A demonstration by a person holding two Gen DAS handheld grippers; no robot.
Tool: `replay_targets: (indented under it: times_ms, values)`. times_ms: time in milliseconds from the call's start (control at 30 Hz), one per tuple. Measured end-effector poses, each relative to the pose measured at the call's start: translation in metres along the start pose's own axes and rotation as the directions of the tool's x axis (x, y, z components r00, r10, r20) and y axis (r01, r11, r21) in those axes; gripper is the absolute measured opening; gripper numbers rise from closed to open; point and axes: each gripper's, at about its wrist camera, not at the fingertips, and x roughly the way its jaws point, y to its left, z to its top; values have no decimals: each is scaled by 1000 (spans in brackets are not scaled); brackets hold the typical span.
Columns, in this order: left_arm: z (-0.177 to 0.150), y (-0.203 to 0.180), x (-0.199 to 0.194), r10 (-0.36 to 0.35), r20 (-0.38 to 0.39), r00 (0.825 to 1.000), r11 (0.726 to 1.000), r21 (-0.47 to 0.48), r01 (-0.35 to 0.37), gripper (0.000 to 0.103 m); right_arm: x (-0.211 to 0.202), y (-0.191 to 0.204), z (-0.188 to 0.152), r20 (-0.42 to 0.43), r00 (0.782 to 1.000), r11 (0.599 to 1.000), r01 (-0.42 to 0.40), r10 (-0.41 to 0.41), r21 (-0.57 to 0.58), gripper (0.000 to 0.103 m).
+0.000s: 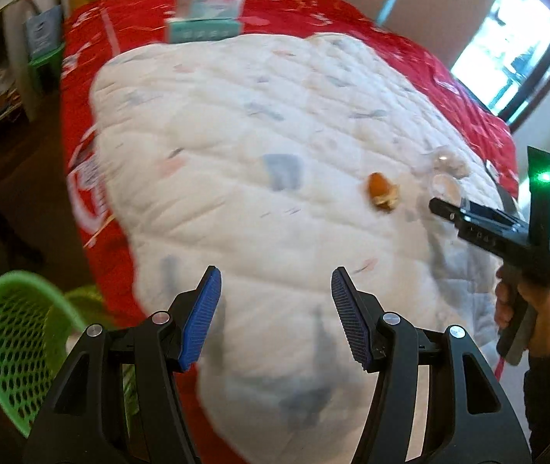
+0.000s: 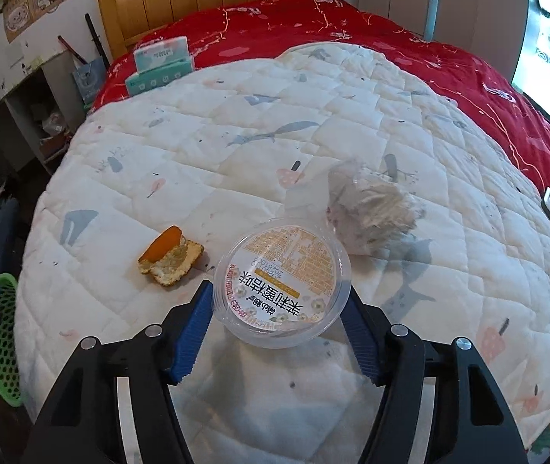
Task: Collect trash
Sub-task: 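Grasp the round yogurt cup with the printed label with the right tool, then grasp the orange peel with the left tool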
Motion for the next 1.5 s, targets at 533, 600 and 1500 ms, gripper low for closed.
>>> replay_targets:
  times_ms: [533,600,1500]
  values:
    - [50,-92,81,-104,-45,994,971,211,112,59,-49,-33,-41,38,996,994,-79,76,79,63]
    - [51,-99,90,-109,-55,993,964,237,119,59,-51,-35,-44,38,996,993,-83,80,83,63]
    - [43,-93,81,-103,18,994,974,206,97,29,-70,-19,-66,57,989,983,-144,138,112,63]
